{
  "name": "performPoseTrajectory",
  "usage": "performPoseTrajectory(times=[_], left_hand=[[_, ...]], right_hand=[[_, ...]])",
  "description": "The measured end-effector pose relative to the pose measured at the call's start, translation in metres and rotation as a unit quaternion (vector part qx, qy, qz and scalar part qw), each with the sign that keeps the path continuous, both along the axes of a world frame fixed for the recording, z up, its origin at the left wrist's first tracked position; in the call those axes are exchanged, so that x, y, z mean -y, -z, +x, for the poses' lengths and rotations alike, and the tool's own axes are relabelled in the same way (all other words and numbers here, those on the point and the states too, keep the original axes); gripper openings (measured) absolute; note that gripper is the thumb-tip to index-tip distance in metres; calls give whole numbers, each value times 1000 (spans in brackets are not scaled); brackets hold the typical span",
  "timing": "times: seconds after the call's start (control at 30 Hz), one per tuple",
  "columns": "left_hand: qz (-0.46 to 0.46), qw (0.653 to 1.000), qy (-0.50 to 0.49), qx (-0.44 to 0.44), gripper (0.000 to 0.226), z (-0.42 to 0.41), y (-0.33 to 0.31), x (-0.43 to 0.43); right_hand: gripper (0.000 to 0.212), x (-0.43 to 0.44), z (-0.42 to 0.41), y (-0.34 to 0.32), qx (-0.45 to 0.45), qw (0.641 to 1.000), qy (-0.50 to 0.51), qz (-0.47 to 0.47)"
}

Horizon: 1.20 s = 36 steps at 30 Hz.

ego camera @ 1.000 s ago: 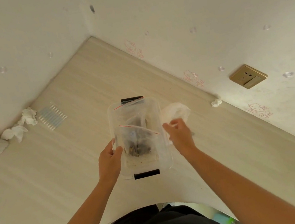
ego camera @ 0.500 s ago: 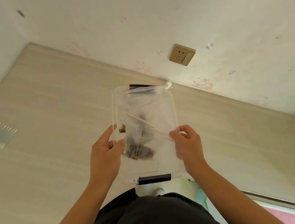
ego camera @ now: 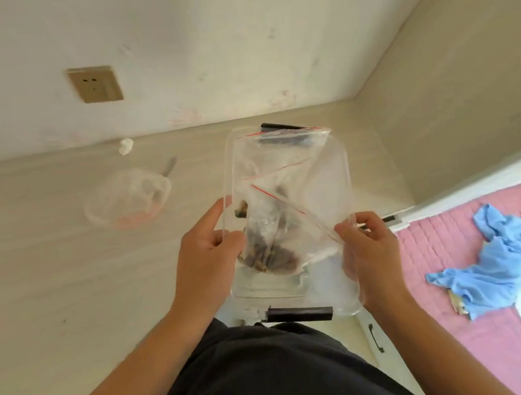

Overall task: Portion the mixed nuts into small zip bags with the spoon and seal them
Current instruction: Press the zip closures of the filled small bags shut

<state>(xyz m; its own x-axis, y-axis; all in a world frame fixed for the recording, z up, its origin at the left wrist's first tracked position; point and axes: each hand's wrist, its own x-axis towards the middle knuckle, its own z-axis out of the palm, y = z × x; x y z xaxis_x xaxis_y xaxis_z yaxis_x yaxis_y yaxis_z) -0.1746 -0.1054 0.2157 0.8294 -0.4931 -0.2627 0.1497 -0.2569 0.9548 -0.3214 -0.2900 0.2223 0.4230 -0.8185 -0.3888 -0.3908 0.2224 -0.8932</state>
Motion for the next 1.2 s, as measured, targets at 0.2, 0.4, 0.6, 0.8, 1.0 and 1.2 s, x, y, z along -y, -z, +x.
performPoseTrajectory(times=[0.2,0.4,0.6,0.8,1.0,1.2], left_hand=[[9,982,189,17,62,-41,-3,61],[-1,934,357,10,62,-102,-8,101],[7,864,503,11,64,-183,-15,140],[8,791,610,43,62,-300,-25,181],[3,726,687,29,57,-444,-50,192],[-12,651,759,3,55,-579,-57,185]], right_hand=[[10,-4,-95,-3,39,982,185,15],[6,-43,-185,-2,73,926,370,15],[9,-74,-270,2,101,861,499,-2],[11,-88,-370,-3,115,799,590,-28],[10,-123,-488,-15,144,728,668,-56],[24,-168,-587,-22,158,629,759,-62]])
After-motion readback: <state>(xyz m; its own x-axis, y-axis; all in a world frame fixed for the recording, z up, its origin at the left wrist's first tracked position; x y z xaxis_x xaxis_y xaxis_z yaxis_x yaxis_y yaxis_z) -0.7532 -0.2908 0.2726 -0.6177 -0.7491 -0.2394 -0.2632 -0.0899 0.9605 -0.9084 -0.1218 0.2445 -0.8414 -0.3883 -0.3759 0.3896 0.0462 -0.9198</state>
